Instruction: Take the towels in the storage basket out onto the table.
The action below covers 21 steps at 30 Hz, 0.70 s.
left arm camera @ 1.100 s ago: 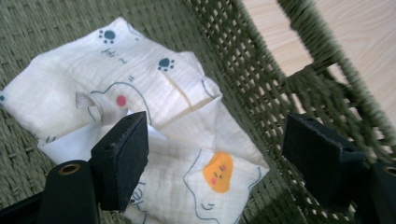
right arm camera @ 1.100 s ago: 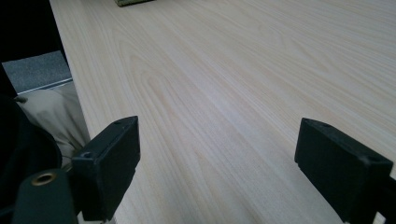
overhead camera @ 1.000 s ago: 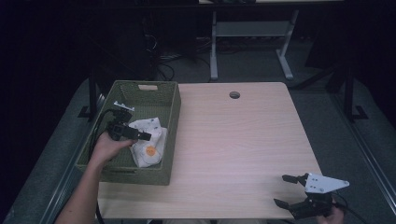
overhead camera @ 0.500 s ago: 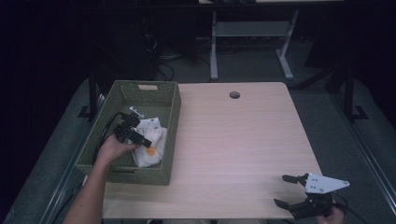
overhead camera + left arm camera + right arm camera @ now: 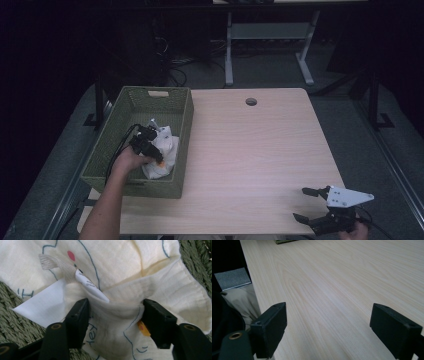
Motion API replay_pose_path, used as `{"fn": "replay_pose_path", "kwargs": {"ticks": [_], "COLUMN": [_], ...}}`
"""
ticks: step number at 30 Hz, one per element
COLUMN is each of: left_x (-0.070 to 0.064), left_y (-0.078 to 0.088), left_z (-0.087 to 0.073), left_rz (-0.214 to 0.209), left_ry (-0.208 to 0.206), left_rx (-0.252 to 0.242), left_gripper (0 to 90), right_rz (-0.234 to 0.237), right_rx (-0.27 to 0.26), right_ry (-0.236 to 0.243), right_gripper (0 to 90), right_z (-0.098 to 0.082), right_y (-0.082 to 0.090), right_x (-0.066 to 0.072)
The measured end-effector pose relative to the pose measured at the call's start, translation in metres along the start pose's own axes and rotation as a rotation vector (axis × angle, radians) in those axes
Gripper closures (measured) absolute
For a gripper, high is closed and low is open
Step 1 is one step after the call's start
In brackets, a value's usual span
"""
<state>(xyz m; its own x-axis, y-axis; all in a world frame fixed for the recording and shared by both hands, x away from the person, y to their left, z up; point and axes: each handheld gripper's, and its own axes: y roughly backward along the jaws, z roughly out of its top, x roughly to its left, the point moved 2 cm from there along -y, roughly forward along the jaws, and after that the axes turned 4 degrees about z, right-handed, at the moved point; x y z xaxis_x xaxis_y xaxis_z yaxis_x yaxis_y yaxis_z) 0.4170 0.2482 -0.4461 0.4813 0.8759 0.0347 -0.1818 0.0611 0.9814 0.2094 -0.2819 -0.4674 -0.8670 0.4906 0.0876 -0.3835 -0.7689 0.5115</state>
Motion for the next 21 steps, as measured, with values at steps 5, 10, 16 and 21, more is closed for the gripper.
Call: {"fn": "replay_pose_path", "kwargs": {"ticks": [5,10,16,21], "left_x": [-0.0004,-0.0011,-0.0010,0.0049], "left_y": [0.0002,0.0005,0.0004,0.0005], "left_z": [-0.0022,-0.0034,-0.0003,-0.0030], "left_rz": [-0.003,-0.023,-0.013,-0.033], "left_ry": [0.008,0.018,0.028,0.073], "left_rx": [-0.025,-0.037,-0.013,-0.028], "left_gripper": [50.1,56.5,60.0,66.1], "right_rz": [0.005,0.006,0.005,0.011], "right_rx": [0.001,-0.001,0.001,0.019], "right_ry": [0.006,0.002,0.003,0.006], "right_gripper": [13.8,13.8,13.8,13.8], "right_z": [0.0001,-0.0006,-0.0005,-0.0003], "right_y": [-0.0004,-0.0017,-0.0023,-0.0046], "right_x": [0.0005,0.0002,0.0003,0.0004]}}
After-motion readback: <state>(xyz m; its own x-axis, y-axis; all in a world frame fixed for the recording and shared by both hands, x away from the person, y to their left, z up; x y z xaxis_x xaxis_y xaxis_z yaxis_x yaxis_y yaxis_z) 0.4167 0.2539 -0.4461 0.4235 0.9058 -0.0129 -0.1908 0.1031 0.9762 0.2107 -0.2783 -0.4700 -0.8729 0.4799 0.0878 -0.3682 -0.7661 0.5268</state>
